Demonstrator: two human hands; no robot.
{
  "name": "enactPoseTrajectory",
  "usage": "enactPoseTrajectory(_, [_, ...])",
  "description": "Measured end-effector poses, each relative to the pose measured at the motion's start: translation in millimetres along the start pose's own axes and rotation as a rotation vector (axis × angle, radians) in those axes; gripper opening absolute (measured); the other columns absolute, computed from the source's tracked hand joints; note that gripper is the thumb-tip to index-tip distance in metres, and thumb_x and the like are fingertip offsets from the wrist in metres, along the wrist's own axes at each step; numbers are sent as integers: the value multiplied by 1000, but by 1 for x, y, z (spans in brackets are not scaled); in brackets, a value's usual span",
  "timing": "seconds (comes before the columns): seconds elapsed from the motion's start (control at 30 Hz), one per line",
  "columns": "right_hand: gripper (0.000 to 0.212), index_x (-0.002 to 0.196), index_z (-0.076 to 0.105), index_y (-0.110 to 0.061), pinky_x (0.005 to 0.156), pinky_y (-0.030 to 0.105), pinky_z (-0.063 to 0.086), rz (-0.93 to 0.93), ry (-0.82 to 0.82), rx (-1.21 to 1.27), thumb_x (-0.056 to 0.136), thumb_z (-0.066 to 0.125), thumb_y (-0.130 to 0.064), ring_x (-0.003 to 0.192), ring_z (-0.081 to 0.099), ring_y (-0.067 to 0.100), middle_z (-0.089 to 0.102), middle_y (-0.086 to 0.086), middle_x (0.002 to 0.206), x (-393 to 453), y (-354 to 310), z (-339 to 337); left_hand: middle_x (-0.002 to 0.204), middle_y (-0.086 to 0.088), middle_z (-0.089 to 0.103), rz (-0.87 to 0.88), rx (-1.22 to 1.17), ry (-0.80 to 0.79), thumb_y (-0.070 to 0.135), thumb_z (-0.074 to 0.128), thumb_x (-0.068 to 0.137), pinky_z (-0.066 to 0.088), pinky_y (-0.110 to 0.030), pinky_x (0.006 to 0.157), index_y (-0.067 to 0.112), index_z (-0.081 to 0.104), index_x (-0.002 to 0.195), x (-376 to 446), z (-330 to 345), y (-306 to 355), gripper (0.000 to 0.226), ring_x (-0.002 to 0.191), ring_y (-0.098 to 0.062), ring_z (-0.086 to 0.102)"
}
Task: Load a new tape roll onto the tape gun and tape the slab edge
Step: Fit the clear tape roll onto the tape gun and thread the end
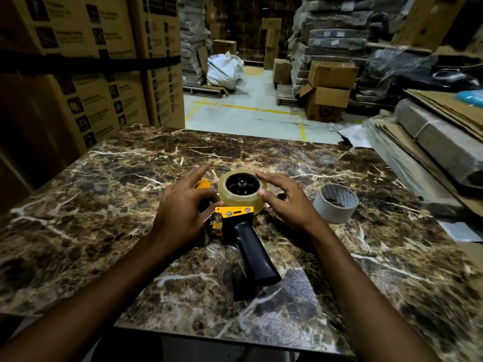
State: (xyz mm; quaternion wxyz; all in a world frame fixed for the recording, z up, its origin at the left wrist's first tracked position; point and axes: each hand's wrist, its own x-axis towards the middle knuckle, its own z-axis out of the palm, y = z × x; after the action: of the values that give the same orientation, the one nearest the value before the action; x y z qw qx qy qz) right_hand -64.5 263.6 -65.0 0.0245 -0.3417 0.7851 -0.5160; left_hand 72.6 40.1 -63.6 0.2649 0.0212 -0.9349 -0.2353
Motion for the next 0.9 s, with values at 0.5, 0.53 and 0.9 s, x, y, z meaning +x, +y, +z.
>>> enactPoseTrajectory(0.5, [35, 135, 68, -25, 91, 3, 44, 39, 19, 42, 101, 62, -16, 128, 52, -4, 60, -5, 141, 4, 0, -3, 174, 10, 28, 138, -311, -109, 10, 73, 95, 23, -61, 128, 24, 75, 90, 0, -1, -20, 14, 164, -12, 11])
enactPoseTrajectory(0.53, [35, 134, 69, -25, 92, 4, 44, 43, 21, 48, 101, 62, -15, 126, 51, -10, 60, -6, 140, 4, -1, -3, 174, 10, 27, 149, -312, -119, 9, 73, 95, 22, -61, 129, 23, 76, 90, 0, -2, -20, 15, 165, -13, 9])
enactPoseTrajectory(0.9, [39, 138, 65, -23, 111, 43, 45, 34, 50, -127, 99, 63, -18, 130, 53, 11, 61, -5, 139, 6, -14, -2, 176, -4, 22, 486, 191, -124, 26, 46, 96, 13, -64, 130, 33, 60, 127, -3, -10, -24, 35, 164, -32, 13])
